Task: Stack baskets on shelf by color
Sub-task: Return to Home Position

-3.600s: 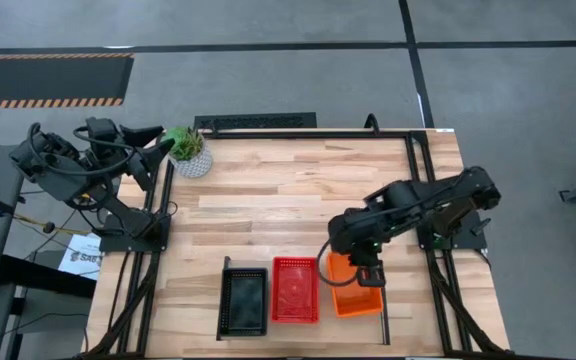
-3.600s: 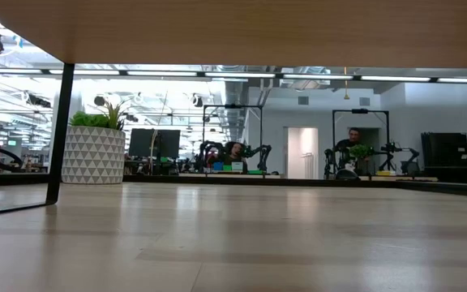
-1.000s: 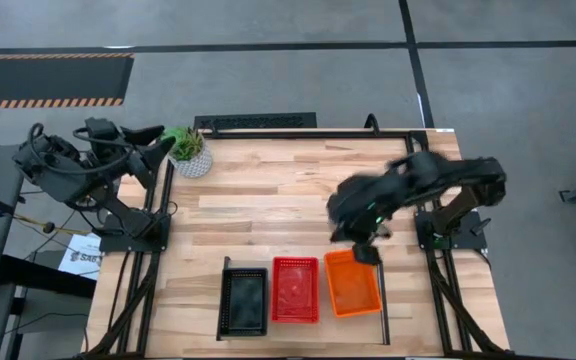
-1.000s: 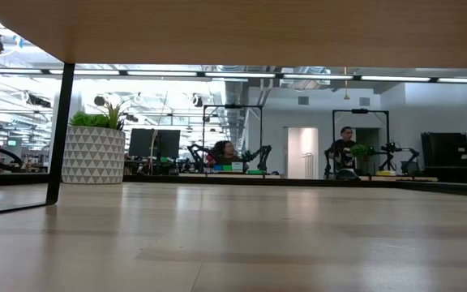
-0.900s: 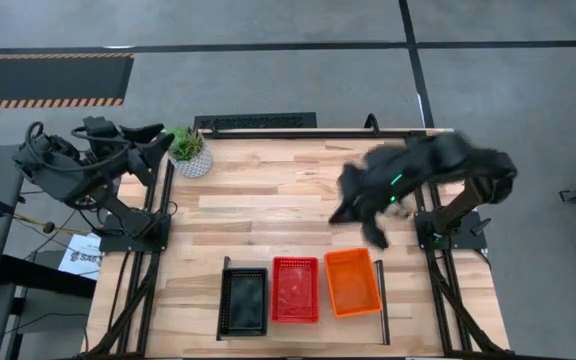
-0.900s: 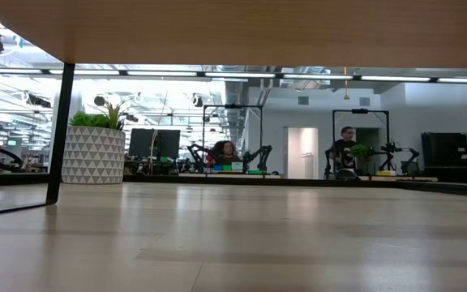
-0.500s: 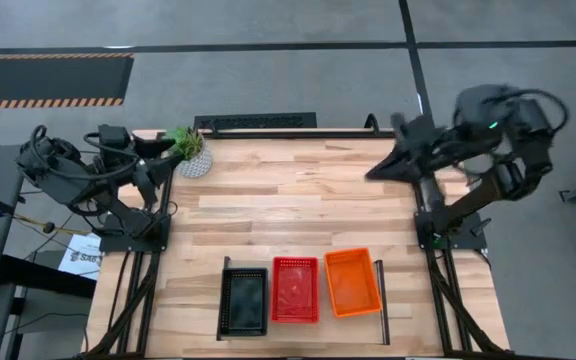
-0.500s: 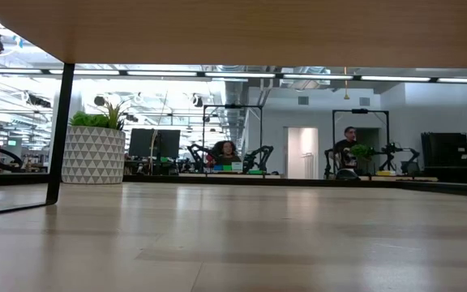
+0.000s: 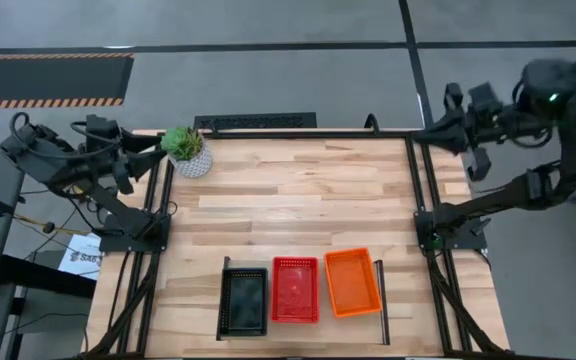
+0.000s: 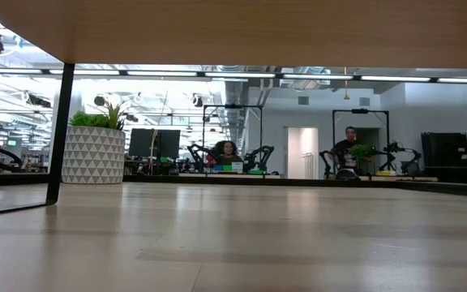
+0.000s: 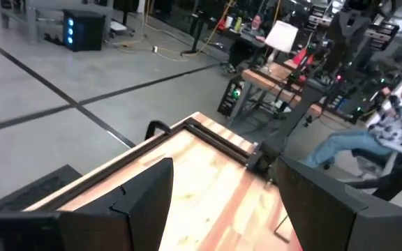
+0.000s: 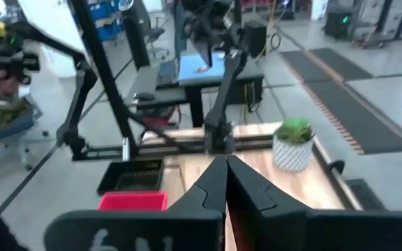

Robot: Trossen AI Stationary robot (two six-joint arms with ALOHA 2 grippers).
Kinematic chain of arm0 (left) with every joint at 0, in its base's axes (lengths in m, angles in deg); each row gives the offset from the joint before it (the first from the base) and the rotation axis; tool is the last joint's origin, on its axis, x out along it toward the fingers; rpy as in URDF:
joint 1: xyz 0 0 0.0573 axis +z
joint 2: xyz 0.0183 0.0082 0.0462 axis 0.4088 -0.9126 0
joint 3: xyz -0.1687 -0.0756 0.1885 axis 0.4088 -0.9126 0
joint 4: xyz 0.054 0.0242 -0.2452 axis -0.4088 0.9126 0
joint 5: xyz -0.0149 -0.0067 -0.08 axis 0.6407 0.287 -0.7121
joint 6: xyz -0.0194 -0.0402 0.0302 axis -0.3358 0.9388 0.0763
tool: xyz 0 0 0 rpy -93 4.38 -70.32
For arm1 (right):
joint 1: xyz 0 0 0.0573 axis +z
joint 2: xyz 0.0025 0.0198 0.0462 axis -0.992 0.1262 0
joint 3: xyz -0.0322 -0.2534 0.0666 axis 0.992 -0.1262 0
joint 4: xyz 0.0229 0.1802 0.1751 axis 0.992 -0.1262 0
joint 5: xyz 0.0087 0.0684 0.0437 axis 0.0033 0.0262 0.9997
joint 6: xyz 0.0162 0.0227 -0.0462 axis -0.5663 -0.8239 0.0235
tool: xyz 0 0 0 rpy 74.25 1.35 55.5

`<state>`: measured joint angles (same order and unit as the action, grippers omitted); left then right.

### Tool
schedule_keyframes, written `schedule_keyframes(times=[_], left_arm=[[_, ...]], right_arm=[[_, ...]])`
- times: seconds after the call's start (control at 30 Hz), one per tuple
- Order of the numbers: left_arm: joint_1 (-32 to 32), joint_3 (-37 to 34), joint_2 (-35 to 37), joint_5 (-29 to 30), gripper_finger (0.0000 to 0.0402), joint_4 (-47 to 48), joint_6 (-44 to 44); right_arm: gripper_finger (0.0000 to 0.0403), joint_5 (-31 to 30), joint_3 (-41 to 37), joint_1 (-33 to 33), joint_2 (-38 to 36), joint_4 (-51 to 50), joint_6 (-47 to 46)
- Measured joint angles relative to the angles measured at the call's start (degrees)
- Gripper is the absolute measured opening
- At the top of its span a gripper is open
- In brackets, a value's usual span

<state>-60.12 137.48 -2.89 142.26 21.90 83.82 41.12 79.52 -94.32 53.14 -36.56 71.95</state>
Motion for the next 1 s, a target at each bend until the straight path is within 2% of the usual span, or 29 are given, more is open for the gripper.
schedule_keyframes(times=[0.13,0.43,0.53,0.7,0.87,1.0], left_arm=[[0.00,-5.18,3.84,0.79,0.0242,-0.98,-0.66],[0.00,-22.26,15.50,1.19,0.0242,-9.52,-0.70],[0.00,-27.01,19.92,0.42,0.0242,-13.20,-1.68],[0.00,-34.23,27.30,-2.07,0.0242,-20.04,-5.26],[0.00,-40.81,33.32,-4.50,0.0242,-22.55,-6.70],[0.00,-47.05,38.05,-4.38,0.0242,-23.86,-6.49]], right_arm=[[0.0032,-0.10,-15.33,-1.59,-8.35,7.41,-2.21],[0.0029,-0.13,-60.69,-2.45,-35.87,45.57,-13.49],[0.0027,-0.55,-72.33,-2.51,-43.74,55.43,-17.20],[0.0029,-2.88,-85.31,-2.45,-56.10,61.03,-21.96],[0.0032,-6.51,-93.87,-2.45,-66.51,61.88,-24.00],[0.0032,-8.39,-98.92,-2.37,-67.33,62.12,-24.86]])
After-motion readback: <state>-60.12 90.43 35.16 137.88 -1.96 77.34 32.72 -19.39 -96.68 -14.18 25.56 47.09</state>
